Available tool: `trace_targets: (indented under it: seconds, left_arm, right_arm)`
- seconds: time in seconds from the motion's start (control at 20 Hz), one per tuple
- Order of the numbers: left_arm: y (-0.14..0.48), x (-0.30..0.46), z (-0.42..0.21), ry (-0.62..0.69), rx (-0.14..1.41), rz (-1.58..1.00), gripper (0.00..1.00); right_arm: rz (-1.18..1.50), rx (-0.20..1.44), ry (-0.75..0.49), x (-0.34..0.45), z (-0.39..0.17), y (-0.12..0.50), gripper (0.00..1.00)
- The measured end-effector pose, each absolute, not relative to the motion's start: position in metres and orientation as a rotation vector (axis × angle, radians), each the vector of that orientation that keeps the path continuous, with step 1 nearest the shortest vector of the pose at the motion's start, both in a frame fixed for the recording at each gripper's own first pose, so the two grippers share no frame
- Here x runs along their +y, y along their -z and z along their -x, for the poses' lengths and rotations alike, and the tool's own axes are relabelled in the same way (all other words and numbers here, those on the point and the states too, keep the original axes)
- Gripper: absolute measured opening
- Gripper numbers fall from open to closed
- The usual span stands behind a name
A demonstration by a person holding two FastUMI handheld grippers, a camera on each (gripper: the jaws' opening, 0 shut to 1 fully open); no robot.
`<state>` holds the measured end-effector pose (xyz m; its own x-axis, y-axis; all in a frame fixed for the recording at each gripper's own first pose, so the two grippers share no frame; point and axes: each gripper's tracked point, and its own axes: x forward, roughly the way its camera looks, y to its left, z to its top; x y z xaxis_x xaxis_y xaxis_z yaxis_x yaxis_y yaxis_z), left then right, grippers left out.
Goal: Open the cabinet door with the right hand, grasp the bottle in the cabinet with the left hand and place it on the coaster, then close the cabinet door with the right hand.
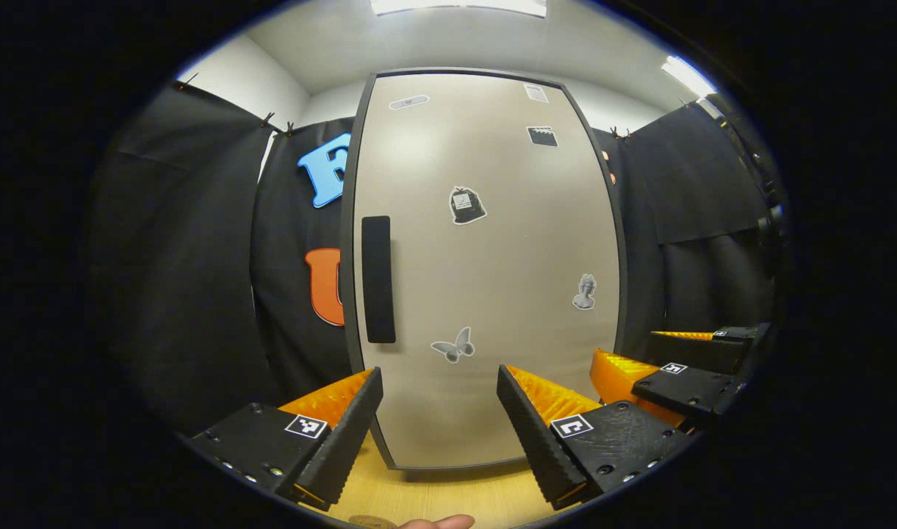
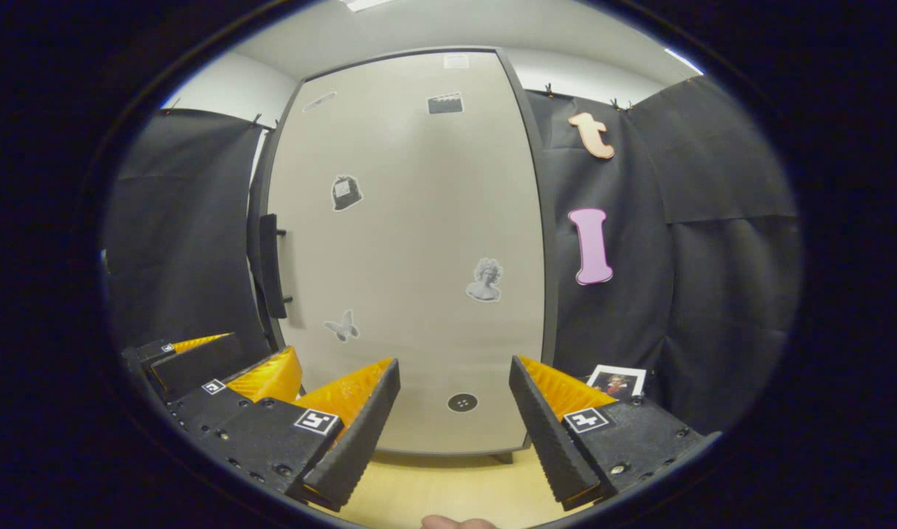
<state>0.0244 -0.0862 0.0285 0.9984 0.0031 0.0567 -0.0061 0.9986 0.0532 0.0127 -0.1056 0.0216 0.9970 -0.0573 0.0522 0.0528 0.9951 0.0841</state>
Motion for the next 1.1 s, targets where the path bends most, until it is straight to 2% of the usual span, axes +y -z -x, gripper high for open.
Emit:
trace_targets:
  seconds: [0.25, 0.4, 0.45, 0.55, 0.6, 0.65, 0.75, 0.85, 0.9, 0.95, 1.1]
  left_arm:
    - [-0.051, -0.087, -0.027, -0.007, -0.116, -0.019, 0.95]
    - [-0.041, -0.089, -0.025, 0.000, -0.091, -0.002, 0.94]
    - [-0.039, -0.090, -0.023, 0.002, -0.084, -0.007, 0.94]
    - [-0.040, -0.090, -0.022, 0.006, -0.091, -0.017, 0.94]
    - [-0.041, -0.089, -0.020, 0.009, -0.098, -0.017, 0.94]
    - [-0.040, -0.091, -0.018, 0.018, -0.098, -0.012, 0.94]
    - [-0.039, -0.094, -0.009, 0.051, -0.099, 0.006, 0.94]
    - [-0.043, -0.095, 0.003, 0.074, -0.114, -0.001, 0.94]
    - [-0.046, -0.094, 0.008, 0.078, -0.124, -0.009, 0.94]
    - [-0.046, -0.089, 0.013, 0.078, -0.131, -0.008, 0.94]
    - [-0.045, -0.080, 0.035, 0.088, -0.142, 0.019, 0.94]
  right_arm:
    - [-0.050, -0.033, 0.058, -0.105, -0.010, -0.016, 0.98]
    - [-0.040, -0.047, 0.060, -0.104, -0.004, -0.019, 0.95]
    - [-0.040, -0.054, 0.062, -0.105, -0.003, -0.021, 0.98]
    - [-0.030, -0.062, 0.068, -0.106, 0.000, -0.024, 0.94]
    - [-0.031, -0.065, 0.061, -0.104, 0.000, -0.023, 0.98]
    - [-0.029, -0.068, 0.058, -0.102, 0.000, -0.025, 0.95]
    - [-0.014, -0.073, 0.055, -0.100, -0.001, -0.031, 0.98]
    - [-0.002, -0.087, 0.032, -0.092, -0.005, -0.037, 0.98]
    - [0.007, -0.096, 0.022, -0.089, -0.008, -0.042, 0.95]
    - [0.019, -0.104, 0.010, -0.085, -0.011, -0.045, 0.98]
    - [0.041, -0.133, -0.048, -0.066, -0.028, -0.062, 0.98]
